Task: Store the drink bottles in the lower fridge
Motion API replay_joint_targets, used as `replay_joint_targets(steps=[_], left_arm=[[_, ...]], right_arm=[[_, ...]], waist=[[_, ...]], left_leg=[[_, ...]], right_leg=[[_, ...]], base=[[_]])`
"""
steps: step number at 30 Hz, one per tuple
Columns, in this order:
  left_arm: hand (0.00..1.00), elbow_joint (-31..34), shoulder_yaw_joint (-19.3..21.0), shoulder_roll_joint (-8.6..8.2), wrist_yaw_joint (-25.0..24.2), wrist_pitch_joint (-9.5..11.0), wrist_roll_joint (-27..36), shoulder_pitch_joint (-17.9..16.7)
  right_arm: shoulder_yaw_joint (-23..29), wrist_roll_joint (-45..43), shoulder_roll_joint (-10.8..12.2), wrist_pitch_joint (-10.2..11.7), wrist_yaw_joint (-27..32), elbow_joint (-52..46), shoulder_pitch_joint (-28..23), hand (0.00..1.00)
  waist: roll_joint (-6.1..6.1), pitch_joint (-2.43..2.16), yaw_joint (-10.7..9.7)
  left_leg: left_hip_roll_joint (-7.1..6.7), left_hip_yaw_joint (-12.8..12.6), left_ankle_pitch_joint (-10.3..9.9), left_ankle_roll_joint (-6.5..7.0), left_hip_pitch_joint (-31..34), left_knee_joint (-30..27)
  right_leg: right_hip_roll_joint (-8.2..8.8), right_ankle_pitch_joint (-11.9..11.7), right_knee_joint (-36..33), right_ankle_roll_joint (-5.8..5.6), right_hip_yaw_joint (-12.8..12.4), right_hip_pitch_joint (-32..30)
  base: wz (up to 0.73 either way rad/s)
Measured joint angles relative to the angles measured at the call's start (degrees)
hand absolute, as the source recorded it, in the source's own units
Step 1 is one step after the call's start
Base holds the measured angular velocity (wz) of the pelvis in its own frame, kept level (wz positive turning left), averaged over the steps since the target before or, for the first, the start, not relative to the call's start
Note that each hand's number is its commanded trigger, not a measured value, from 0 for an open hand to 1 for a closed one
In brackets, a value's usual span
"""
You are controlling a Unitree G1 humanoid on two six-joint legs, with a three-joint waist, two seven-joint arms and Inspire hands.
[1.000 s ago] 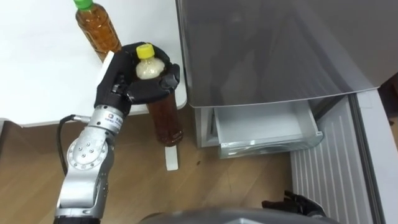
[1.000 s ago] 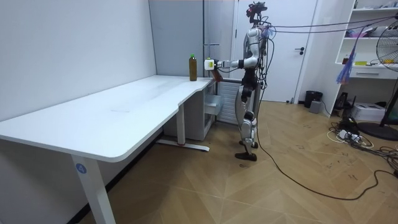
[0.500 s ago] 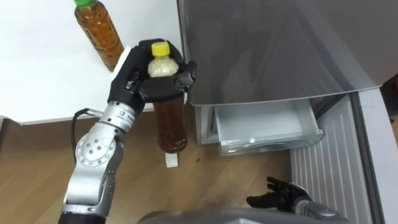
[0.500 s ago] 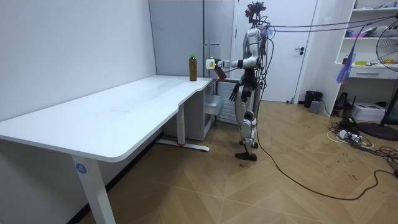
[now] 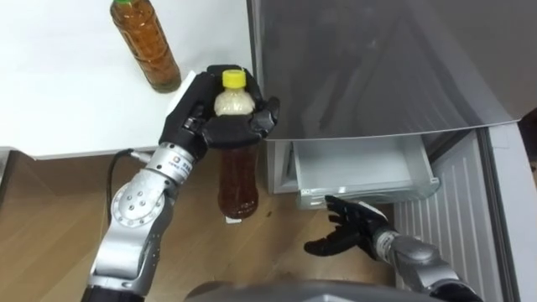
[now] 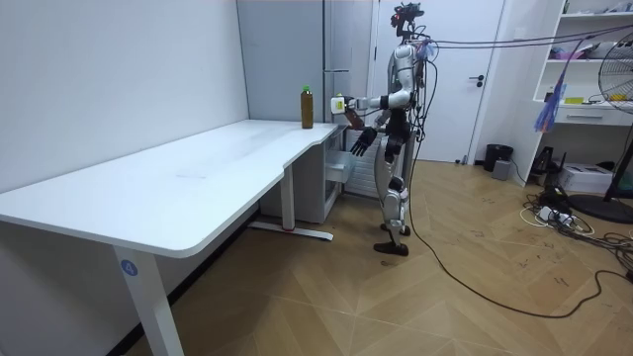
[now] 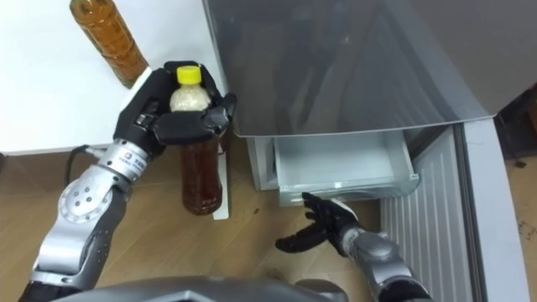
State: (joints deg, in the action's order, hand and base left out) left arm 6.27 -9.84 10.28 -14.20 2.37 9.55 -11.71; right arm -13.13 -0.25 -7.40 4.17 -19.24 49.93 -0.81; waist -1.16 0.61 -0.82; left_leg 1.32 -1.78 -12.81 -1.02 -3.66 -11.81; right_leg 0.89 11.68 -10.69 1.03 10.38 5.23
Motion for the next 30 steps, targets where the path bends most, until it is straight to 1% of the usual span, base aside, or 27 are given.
replay_joint_targets(steps=[2,3,5,8,12,17,20,23,24,27,29,30], left_arm=[[1.00,-0.1,-0.6,0.20,-0.2,0.0,0.0,-0.8],[1.00,-0.3,-0.7,0.25,-0.5,0.0,0.0,-1.5],[1.00,-0.3,-0.7,0.07,-0.9,0.0,0.0,-2.4],[1.00,-0.8,-0.7,-0.04,-1.4,0.0,0.0,-2.5],[1.00,-0.8,-1.2,-0.17,-1.7,0.1,0.0,-2.5],[1.00,-0.9,-1.9,0.12,-2.3,0.1,-0.1,-2.5],[1.00,-2.0,-3.3,0.83,-2.2,0.2,-0.1,-2.5],[1.00,-4.1,-4.6,1.16,-2.6,0.2,-0.1,-2.4],[1.00,-4.4,-4.9,1.50,-2.9,0.2,-0.1,-2.4],[1.00,-4.4,-5.2,1.63,-3.5,0.2,-0.1,-2.4],[1.00,-4.4,-5.4,1.67,-3.6,0.2,-0.2,-2.4],[1.00,-4.4,-5.5,1.68,-3.5,0.2,-0.7,-2.3]], right_arm=[[-0.7,0.0,0.0,0.0,-1.0,-2.9,-0.4,0.00],[-0.8,0.0,0.1,0.0,-1.6,-4.3,-0.7,0.00],[-1.2,0.2,0.1,0.0,-2.5,-5.9,-1.3,0.00],[-1.6,0.4,0.2,0.0,-4.5,-8.9,-2.5,0.00],[-2.1,0.4,0.4,0.0,-8.0,-11.4,-2.5,0.00],[-2.2,0.9,0.2,0.1,-12.5,-15.4,-2.5,0.00],[-3.6,3.5,-0.2,0.0,-14.7,-16.6,-2.5,0.00],[-5.1,5.6,-0.5,0.0,-17.4,-18.0,-2.6,0.00],[-6.1,5.6,-1.0,-0.1,-18.4,-18.7,-2.6,0.00],[-7.1,6.5,-2.2,-0.6,-20.8,-20.3,-3.3,0.00],[-7.5,6.8,-2.6,-0.6,-21.4,-21.4,-4.0,0.00],[-7.7,7.0,-2.6,-1.1,-21.9,-21.4,-4.0,0.00]], waist=[[-0.03,-0.01,-0.1],[-0.04,-0.02,-0.2],[-0.03,-0.02,-0.1],[-0.01,-0.01,0.4],[0.03,0.00,1.1],[0.11,0.07,1.1],[0.31,0.27,1.2],[0.05,0.43,1.3],[-0.17,0.56,1.3],[-0.32,0.57,1.8],[-0.29,0.55,2.1],[-0.28,0.55,2.4]], left_leg=[[-0.03,0.0,0.0,0.00,0.0,0.0],[-0.04,0.1,0.0,0.00,0.1,0.0],[-0.01,0.1,0.0,0.00,0.1,0.0],[0.04,0.3,0.0,0.00,0.0,0.0],[0.01,0.4,0.0,0.00,0.1,-0.4],[-0.03,0.8,0.0,0.00,0.6,-0.9],[-0.05,0.8,0.0,0.00,0.7,-0.9],[-0.05,0.8,0.0,0.01,1.1,-1.4],[-0.06,0.8,0.0,0.01,1.2,-1.7],[-0.09,0.8,0.0,0.01,1.9,-1.9],[-0.09,0.8,0.0,0.01,2.0,-1.9],[-0.01,0.5,0.0,0.01,2.0,-2.0]], right_leg=[[0.09,0.0,0.0,0.00,0.4,-0.1],[0.15,0.0,0.0,0.00,1.1,0.0],[0.14,0.0,0.0,0.00,1.3,0.0],[0.10,0.0,0.0,0.00,1.5,0.2],[0.15,0.0,0.0,0.00,1.5,0.3],[0.19,0.0,0.0,0.00,1.6,0.4],[0.15,0.0,0.0,0.00,1.4,0.6],[0.15,0.0,0.0,0.00,1.3,0.3],[0.16,0.0,0.0,0.00,1.2,0.2],[0.18,0.0,-0.1,0.01,1.2,-0.4],[0.18,0.0,-0.1,0.01,1.2,-0.5],[0.17,0.0,-0.1,0.02,1.1,-0.5]], base=[[-0.02],[0.00],[0.00],[0.01],[0.00],[0.06],[0.00],[0.00],[0.00],[0.00],[0.00],[0.00]])
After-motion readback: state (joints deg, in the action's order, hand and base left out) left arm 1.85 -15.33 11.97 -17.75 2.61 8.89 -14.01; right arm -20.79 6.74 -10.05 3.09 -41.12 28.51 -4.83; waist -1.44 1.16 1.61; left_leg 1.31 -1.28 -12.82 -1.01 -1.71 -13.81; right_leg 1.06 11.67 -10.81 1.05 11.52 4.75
